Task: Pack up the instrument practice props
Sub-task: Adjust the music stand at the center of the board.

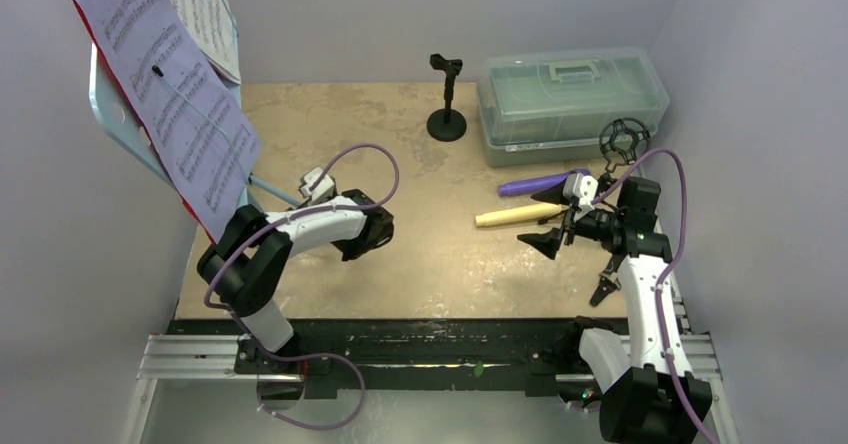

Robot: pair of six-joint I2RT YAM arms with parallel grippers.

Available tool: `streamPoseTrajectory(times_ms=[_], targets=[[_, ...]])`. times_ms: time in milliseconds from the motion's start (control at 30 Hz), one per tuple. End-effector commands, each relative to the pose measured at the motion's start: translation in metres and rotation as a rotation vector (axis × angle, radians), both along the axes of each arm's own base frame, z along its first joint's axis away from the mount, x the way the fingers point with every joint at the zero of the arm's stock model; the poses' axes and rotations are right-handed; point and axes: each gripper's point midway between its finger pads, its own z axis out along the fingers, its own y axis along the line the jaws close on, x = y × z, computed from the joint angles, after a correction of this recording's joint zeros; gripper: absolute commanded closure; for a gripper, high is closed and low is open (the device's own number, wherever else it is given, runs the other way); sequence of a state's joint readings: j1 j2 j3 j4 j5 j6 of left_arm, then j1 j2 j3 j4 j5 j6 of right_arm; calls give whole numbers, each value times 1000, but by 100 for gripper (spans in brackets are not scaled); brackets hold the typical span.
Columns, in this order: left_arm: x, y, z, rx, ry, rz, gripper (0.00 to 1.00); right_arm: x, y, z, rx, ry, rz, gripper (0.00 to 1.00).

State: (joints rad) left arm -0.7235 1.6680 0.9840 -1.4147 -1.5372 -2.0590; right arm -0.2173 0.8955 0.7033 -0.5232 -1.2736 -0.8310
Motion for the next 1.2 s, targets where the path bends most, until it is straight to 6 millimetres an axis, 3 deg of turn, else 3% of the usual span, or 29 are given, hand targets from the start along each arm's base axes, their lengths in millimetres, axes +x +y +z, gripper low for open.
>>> streamPoseTrajectory(times_ms=[0, 267, 500, 600, 1167], targets=[[23, -6, 28, -9, -237, -75, 29, 2, 0, 13, -1, -41, 11, 4], [27, -4, 21, -1, -286, -107, 54, 2, 0, 12, -1, -37, 11, 4], [25, -3, 22, -2, -318, -136, 82, 2, 0, 11, 0, -32, 11, 4], [25, -4, 23, -7, -324, -142, 100, 3, 0, 11, -1, -31, 11, 4], [11, -38, 20, -92, -377, -284, 100, 3, 0, 10, 1, -25, 11, 4]])
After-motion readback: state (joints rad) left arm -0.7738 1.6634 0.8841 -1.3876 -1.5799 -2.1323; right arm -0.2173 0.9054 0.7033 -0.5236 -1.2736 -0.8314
